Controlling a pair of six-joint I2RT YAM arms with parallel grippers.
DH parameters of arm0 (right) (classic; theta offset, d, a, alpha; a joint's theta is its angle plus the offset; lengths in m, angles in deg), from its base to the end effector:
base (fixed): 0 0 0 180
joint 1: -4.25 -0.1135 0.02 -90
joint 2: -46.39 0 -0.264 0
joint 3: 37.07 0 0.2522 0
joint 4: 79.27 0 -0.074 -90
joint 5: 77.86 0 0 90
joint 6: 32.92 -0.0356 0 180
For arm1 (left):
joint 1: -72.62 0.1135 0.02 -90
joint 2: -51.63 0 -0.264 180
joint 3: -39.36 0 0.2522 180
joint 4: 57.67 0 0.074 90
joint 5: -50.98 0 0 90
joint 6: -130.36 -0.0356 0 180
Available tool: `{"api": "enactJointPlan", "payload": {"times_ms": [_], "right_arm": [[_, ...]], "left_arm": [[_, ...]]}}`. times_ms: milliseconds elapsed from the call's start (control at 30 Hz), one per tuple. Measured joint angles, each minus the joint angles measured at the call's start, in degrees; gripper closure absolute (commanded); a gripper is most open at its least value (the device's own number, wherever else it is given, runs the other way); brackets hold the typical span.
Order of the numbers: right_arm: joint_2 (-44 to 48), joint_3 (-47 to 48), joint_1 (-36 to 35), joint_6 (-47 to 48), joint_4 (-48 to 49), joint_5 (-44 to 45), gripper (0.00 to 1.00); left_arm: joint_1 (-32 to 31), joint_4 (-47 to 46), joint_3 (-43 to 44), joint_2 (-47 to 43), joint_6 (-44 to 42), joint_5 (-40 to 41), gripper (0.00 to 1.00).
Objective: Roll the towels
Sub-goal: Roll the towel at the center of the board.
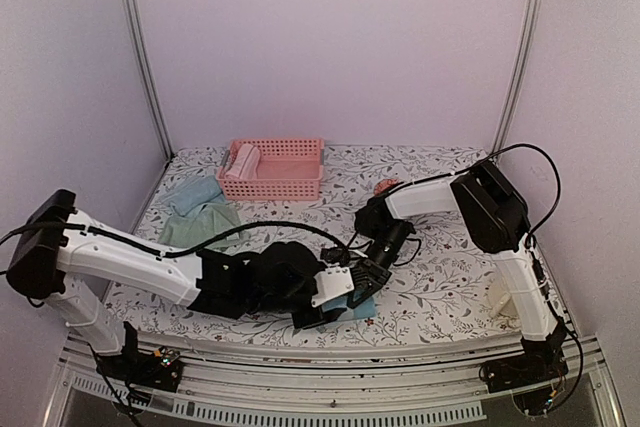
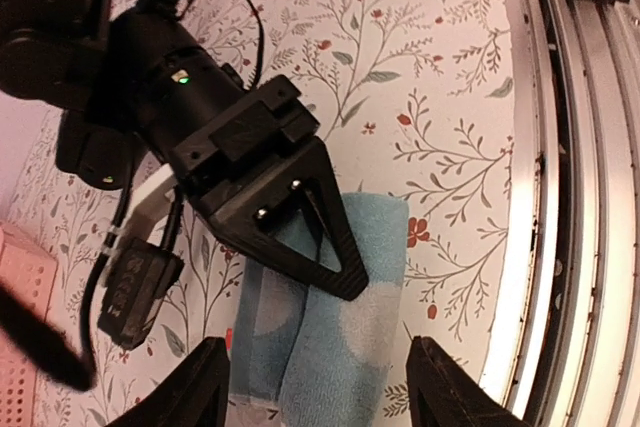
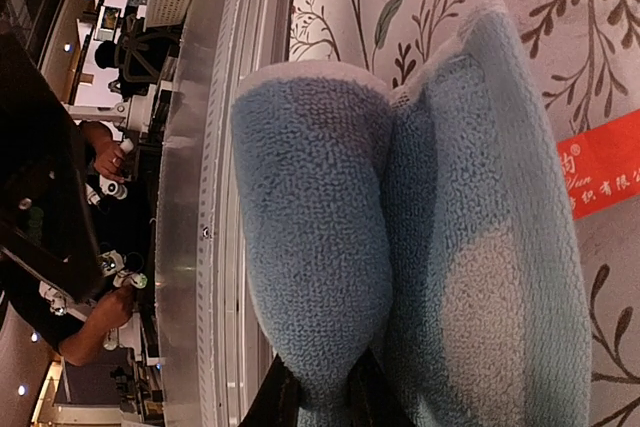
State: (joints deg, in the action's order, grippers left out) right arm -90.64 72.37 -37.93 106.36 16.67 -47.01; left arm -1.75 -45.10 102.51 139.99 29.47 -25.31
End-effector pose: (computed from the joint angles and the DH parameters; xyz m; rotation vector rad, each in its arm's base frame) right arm 0.2779 0.2930 0.0909 1.5865 -1.9221 -1.4328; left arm 0.0961 -0.3121 0.2034 1.4114 1.7270 -0.3464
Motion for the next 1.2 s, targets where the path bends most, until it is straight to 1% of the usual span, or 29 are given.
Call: {"api": "enactJointPlan", "payload": {"times_ms": [133,300,400,467,633,733,867,967,1067,1200], "right_arm": [[-0.1,0.0,0.0,-0.2,-0.4,0.0,0.84],[-0.1,0.0,0.0,-0.4,-0.5,0.0,0.84],[-0.1,0.0,0.0,-0.4,-0.5,0.0,0.83],[-0.1,0.0,0.0,-0.4,-0.5,-0.1,0.82],[0.1,-0.1,0.1,-0.2,-1.6,0.1,0.65],[2.0,-1.0,0.3,0.9,-2.3,1.1,0.59],[10.3,-4.0,1.1,1.9,-2.1,4.3,0.58],[22.0,-7.9,2.7,0.8,0.0,5.8,0.58],[33.9,-13.9,4.1,-1.6,5.9,8.7,0.58],[49.0,-27.6,4.6,-4.9,17.5,15.9,0.58]], "left_arm": [[-0.8,3.7,4.9,7.7,-5.6,0.0,0.41],[-0.8,5.7,6.9,13.1,-9.9,0.7,0.5],[-0.8,6.0,7.0,15.2,-11.4,0.9,0.53],[-0.8,5.6,7.0,16.1,-12.1,0.9,0.59],[-0.9,5.5,8.3,17.5,-13.0,2.2,0.69],[-0.9,5.3,8.8,18.2,-13.0,2.5,0.7],[-0.7,6.0,9.5,18.3,-12.2,1.3,0.7],[0.4,8.2,10.8,18.4,-10.0,-2.4,0.71],[2.6,11.5,13.4,19.1,-6.7,-8.9,0.72],[7.6,15.6,18.4,22.1,-1.4,-20.8,0.73]]}}
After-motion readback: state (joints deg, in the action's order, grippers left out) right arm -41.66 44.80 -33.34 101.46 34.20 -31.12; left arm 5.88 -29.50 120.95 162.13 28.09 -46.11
